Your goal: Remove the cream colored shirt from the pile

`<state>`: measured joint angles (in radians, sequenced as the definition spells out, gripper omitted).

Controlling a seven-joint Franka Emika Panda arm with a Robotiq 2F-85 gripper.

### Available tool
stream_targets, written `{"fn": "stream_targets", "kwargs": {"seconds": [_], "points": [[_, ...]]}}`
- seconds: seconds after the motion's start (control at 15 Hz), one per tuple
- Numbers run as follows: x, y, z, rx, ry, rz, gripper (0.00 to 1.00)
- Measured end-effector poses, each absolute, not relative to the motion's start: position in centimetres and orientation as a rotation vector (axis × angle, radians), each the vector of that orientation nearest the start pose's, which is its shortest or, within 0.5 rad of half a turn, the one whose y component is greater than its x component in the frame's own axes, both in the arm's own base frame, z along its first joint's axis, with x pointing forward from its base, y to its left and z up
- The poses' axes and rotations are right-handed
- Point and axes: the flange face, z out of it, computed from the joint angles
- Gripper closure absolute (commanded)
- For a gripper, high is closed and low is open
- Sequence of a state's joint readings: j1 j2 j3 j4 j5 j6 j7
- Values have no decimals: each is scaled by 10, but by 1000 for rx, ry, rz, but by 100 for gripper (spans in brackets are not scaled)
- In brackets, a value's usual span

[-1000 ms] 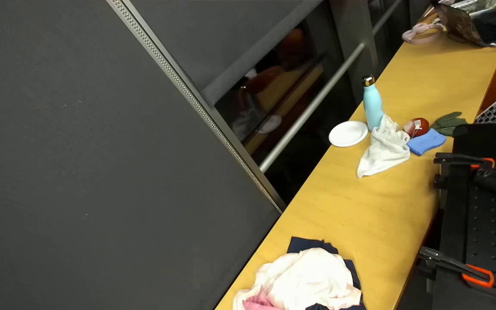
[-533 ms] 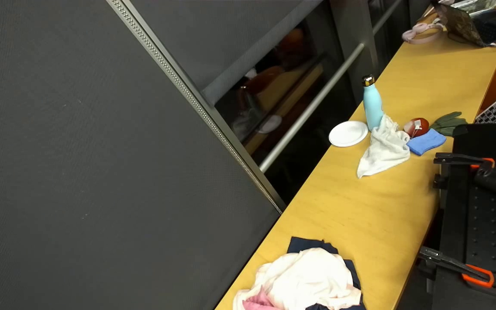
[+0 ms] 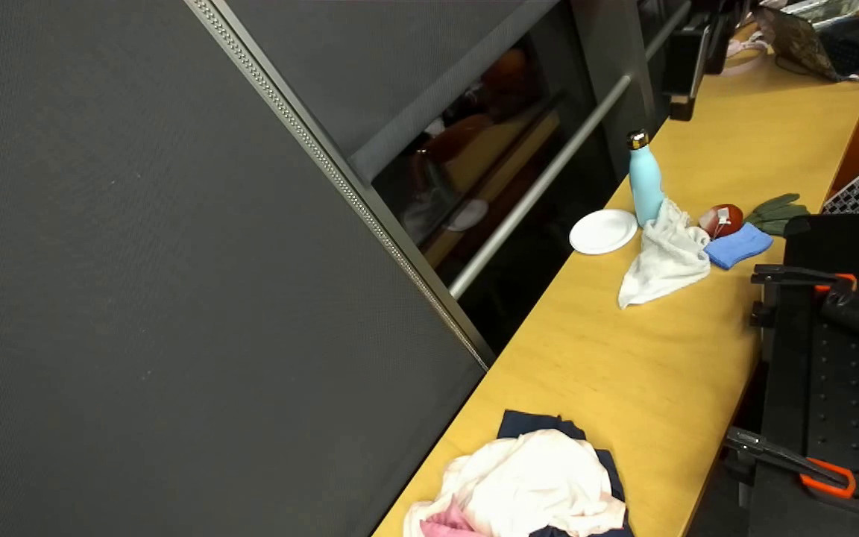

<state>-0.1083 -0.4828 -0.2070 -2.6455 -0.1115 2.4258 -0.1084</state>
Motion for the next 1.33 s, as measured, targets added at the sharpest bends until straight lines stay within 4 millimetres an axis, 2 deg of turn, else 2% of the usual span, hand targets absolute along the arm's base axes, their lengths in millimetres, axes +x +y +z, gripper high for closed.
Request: {"fn": "stream_targets", "kwargs": {"seconds": [0.27,0.53,0.8,0.93,1.13,1.2,1.33], "points": [[437,-112,369,-3110,145,-499,0],[488,-79,309,-3040,12,-464,0],[549,-41,266,-3028,-177,-439,0],[578,-19,253,-3009,-268,-452,0],[612,13,246,-2903,-414,-452,0],[620,19,248,-2856,-446,-441,0],[634,16,250,-2755,-498,-410,0]]}}
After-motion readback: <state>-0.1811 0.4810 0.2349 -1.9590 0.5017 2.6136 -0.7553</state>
